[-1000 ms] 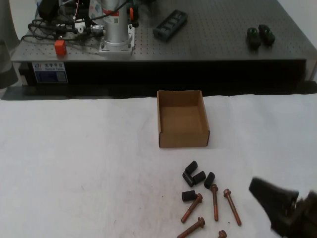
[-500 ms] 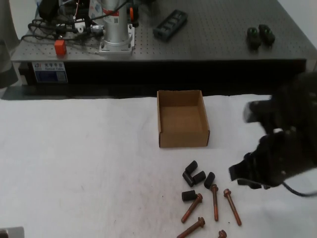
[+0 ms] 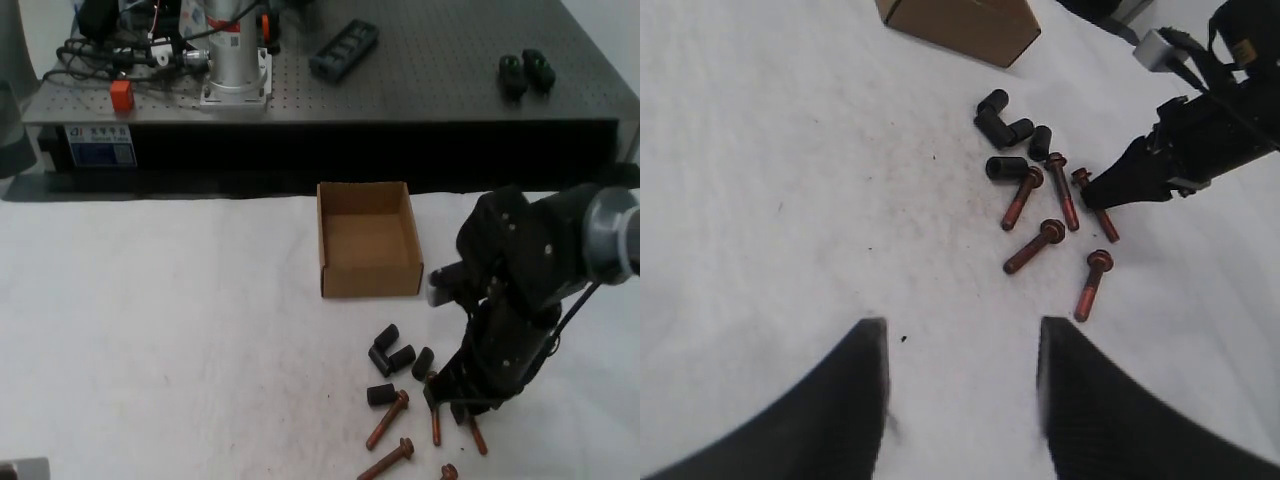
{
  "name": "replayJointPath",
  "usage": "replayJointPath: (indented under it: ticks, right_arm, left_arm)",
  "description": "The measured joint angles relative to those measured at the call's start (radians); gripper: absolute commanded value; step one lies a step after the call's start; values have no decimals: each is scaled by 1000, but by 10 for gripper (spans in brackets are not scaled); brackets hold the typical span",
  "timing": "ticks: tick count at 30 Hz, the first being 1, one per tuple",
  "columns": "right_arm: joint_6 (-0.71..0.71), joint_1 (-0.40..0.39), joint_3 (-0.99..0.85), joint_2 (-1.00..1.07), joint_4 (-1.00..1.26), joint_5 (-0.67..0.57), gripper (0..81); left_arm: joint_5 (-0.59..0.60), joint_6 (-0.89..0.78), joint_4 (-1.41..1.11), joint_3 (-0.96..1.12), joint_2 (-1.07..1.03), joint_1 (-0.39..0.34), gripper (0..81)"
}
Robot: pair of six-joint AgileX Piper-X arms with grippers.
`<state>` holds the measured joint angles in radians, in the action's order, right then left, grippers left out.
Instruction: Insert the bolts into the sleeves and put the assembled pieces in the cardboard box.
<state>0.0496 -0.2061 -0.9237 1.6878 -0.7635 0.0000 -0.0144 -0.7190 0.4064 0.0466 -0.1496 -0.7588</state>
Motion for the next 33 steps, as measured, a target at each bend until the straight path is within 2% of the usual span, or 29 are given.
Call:
replayJointPath:
  ticks: [3,5,7,9,10,14,17,18,20,21,25,33]
  right_arm:
    - [0,-4,-1,30,8,26,255]
    - [0,-4,-5,45,11,29,248]
    - [0,-4,-9,49,8,31,174]
    - [11,-6,-13,58,7,31,26]
    - [21,-6,-13,57,7,31,11]
    - [34,-1,-11,45,14,20,11]
    - [40,32,1,-34,2,-52,11]
    - [40,42,2,-66,-8,-68,11]
    - [40,66,4,-165,-31,-104,11]
    - [40,76,8,-212,-40,-117,11]
    - [27,127,37,-428,-105,-146,11]
    - [17,199,97,-684,-221,-175,11]
  left_arm:
    - [14,7,0,0,0,0,348]
    - [44,70,0,0,0,0,348]
    - [54,107,-18,0,-3,0,348]
    - [59,124,-60,0,-26,0,348]
    - [61,133,-79,3,-49,0,348]
    - [85,241,-144,64,-263,0,348]
    - [105,325,-174,134,-409,0,348]
    - [126,408,-197,221,-573,0,348]
    - [160,499,-204,327,-739,0,348]
    - [193,592,-194,462,-924,0,348]
    - [215,767,-91,753,-1226,0,348]
    - [237,1108,379,1342,-1685,0,348]
